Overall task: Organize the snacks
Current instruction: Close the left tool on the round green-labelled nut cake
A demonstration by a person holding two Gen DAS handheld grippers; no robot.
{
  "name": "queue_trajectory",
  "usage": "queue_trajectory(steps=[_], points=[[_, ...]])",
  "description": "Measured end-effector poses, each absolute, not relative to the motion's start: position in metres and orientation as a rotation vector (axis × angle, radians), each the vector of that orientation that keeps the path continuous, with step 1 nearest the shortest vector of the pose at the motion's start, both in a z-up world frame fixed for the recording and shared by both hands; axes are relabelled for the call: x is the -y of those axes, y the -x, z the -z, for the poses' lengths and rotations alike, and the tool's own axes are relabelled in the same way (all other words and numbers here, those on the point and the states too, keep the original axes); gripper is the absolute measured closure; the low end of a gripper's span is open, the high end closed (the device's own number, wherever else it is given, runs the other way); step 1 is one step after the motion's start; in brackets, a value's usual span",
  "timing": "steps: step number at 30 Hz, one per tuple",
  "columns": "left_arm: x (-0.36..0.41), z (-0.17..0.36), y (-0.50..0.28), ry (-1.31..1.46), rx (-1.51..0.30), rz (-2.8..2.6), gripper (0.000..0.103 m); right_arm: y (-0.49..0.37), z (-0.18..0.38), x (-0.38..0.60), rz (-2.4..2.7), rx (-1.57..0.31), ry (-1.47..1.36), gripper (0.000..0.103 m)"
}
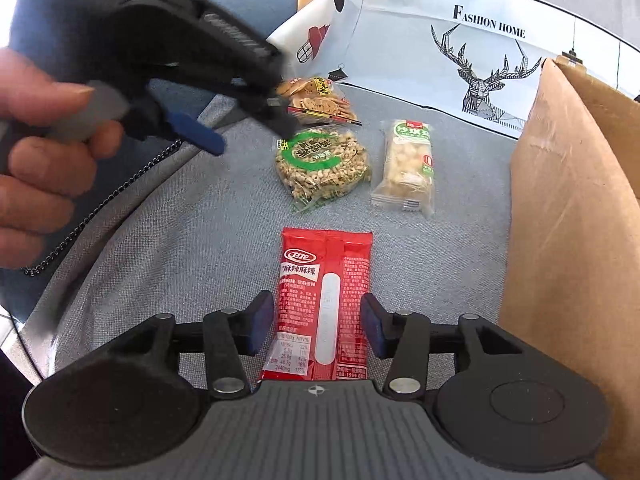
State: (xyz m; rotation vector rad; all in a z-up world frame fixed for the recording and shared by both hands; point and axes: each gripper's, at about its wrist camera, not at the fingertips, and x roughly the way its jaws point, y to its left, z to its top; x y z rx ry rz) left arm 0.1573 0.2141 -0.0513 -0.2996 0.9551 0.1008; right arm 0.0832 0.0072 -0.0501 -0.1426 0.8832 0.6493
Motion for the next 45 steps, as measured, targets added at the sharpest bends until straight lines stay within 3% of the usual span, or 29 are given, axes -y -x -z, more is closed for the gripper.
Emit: queue_trajectory(steps=[4,17,21,24,26,37,45], points=[[-0.193,0.064,-0.176,0.136,-0.951,-0.062,0.001,-0.083,0.052,-0.009,-0.657,-0.888,0.154,0.047],[-0.174,0.102,-0.208,-0.004,-1.051,-0.075,0.001,-0.094,0.059,-0.013,-0.647,-0.923,0.151,0.045],[-0.176,0.106,-0.21,0.024,-1.05,-0.077,0.002,-0.094,0.06,-0.012,-0.649,-0.924,0.16,0.045],[-0.174,0.103,-0.209,0.021,-1.031,-0.067,0.014,-0.093,0.06,-0.012,-0.649,-0.921,0.164,0.045],[-0.172,0.102,-0.208,0.019,-1.023,-0.061,0.016,-0.092,0.06,-0.012,-0.65,-0.919,0.168,0.045],[-0.189,0.095,-0.203,0.137,-1.088,-0.154,0.018,-0.088,0.055,-0.01,-0.649,-0.867,0.167,0.056],[-0.196,0.098,-0.198,0.15,-1.13,-0.176,0.016,-0.091,0.058,-0.011,-0.638,-0.908,0.172,0.051]])
